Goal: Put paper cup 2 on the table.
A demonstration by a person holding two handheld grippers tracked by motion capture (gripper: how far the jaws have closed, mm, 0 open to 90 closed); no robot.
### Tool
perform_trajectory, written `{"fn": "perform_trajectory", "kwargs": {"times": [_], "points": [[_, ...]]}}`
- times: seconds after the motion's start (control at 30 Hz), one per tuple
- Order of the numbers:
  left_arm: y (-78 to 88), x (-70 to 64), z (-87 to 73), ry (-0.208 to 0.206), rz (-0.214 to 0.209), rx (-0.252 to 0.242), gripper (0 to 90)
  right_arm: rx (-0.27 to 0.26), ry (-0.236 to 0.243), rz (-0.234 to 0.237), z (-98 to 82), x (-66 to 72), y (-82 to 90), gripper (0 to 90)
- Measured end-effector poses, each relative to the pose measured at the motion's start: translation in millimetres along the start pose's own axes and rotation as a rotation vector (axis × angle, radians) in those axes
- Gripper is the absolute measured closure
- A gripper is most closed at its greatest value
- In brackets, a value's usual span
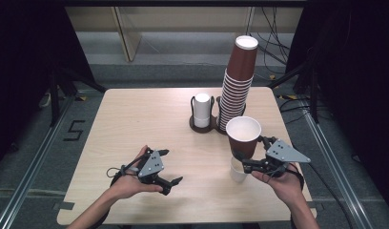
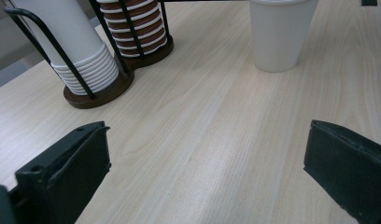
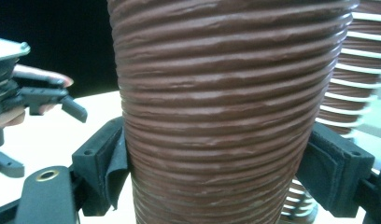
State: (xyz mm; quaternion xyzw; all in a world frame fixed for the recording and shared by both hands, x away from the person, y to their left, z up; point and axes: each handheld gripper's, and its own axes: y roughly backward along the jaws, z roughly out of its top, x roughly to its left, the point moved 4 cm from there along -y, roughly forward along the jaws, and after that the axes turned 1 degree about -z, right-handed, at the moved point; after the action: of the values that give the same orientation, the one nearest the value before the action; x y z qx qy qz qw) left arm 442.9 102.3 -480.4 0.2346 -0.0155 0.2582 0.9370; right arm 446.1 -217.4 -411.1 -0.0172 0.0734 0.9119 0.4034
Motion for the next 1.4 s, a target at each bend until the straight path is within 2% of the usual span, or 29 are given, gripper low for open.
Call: {"fn": "perform_trajectory", "kwargs": {"times": [0.13, 0.17, 0.23, 0.27, 0.37, 0.43, 0.47, 0.5, 0.53, 0.63, 0.7, 0.73, 0.8, 0.87, 0.9, 0.97, 1.0, 1.03, 1.07, 1.13, 1.17, 1.2, 1.23, 1.3, 1.33, 1.4], "points": [[0.6, 0.7, -0.7, 0.009, 0.000, -0.012, 0.0, -0.008, -0.051, -0.039, -1.0, -10.2, 11.8, 18.9], [1.6, 1.1, -1.1, 0.012, 0.004, -0.004, 0.0, -0.019, -0.035, -0.050, -0.7, -14.5, 14.5, 18.8], [1.0, 1.4, -2.2, 0.025, -0.001, -0.008, 0.0, -0.023, -0.065, -0.074, -2.0, -20.4, 21.4, 18.8], [1.1, 1.4, -2.7, 0.026, 0.002, -0.003, 0.0, -0.027, -0.053, -0.085, -2.7, -24.9, 23.9, 18.8], [0.9, 0.5, -4.0, 0.028, -0.003, -0.002, 0.0, -0.031, -0.070, -0.118, -6.3, -33.2, 31.4, 18.8], [0.7, 0.4, -4.4, 0.028, -0.001, -0.004, 0.0, -0.031, -0.055, -0.143, -10.1, -41.5, 36.2, 18.8], [0.5, 0.4, -4.7, 0.029, -0.002, -0.004, 0.0, -0.016, -0.086, -0.146, -13.1, -42.9, 38.6, 18.8], [1.2, 1.2, -5.2, 0.019, -0.003, 0.010, 0.0, -0.018, -0.078, -0.156, -15.7, -46.6, 40.4, 18.8], [-0.3, 0.5, -5.4, 0.027, -0.004, -0.007, 0.0, -0.025, -0.087, -0.172, -18.4, -49.3, 41.6, 18.8], [-0.2, 0.3, -5.5, 0.025, -0.002, 0.000, 0.0, 0.005, -0.122, -0.191, -27.5, -52.7, 46.3, 18.8], [-0.6, 0.1, -5.2, 0.028, -0.007, -0.007, 0.0, 0.009, -0.097, -0.189, -32.7, -55.7, 46.9, 18.8], [-0.5, 0.1, -5.1, 0.029, -0.011, -0.006, 0.0, 0.015, -0.104, -0.180, -35.4, -55.6, 46.8, 18.8], [0.4, -0.3, -5.2, 0.029, -0.009, 0.002, 0.0, 0.036, -0.100, -0.202, -42.0, -56.5, 47.7, 18.7], [0.8, -0.4, -5.5, 0.029, -0.009, 0.002, 0.0, 0.058, -0.120, -0.201, -47.7, -55.6, 48.6, 18.7], [0.7, -0.6, -5.5, 0.031, -0.009, 0.000, 0.0, 0.062, -0.102, -0.205, -51.7, -57.5, 48.5, 18.7], [0.7, -0.5, -5.6, 0.031, -0.009, 0.000, 0.0, 0.075, -0.107, -0.199, -59.3, -57.8, 48.0, 18.7], [0.4, -0.5, -5.8, 0.032, -0.010, 0.001, 0.0, 0.095, -0.103, -0.200, -63.6, -58.4, 48.5, 18.7], [-0.4, -0.6, -5.9, 0.034, -0.013, -0.002, 0.0, 0.118, -0.119, -0.196, -68.4, -57.1, 48.2, 18.7], [-0.8, -0.7, -6.3, 0.030, -0.015, 0.008, 0.0, 0.121, -0.104, -0.204, -71.7, -58.1, 47.4, 18.6], [-2.9, -1.6, -6.2, 0.029, -0.020, 0.005, 0.0, 0.156, -0.130, -0.180, -80.8, -56.1, 45.1, 18.6], [-2.7, -2.3, -5.9, 0.027, -0.018, 0.010, 0.0, 0.173, -0.137, -0.199, -85.3, -55.8, 44.6, 18.6], [-2.9, -2.8, -5.8, 0.027, -0.017, 0.008, 0.0, 0.186, -0.122, -0.193, -88.0, -57.9, 43.9, 18.5], [-3.0, -3.2, -5.6, 0.025, -0.019, 0.009, 0.0, 0.197, -0.136, -0.196, -90.2, -57.5, 43.3, 18.5], [-3.4, -3.1, -6.0, 0.027, -0.019, 0.009, 0.0, 0.220, -0.133, -0.198, -95.8, -59.2, 40.8, 18.5], [-3.5, -2.9, -6.2, 0.028, -0.020, 0.009, 0.0, 0.247, -0.142, -0.202, -98.6, -58.9, 40.7, 18.5], [-3.5, -2.7, -6.4, 0.028, -0.021, 0.008, 0.0, 0.245, -0.145, -0.195, -102.1, -59.6, 38.2, 18.4]]}}
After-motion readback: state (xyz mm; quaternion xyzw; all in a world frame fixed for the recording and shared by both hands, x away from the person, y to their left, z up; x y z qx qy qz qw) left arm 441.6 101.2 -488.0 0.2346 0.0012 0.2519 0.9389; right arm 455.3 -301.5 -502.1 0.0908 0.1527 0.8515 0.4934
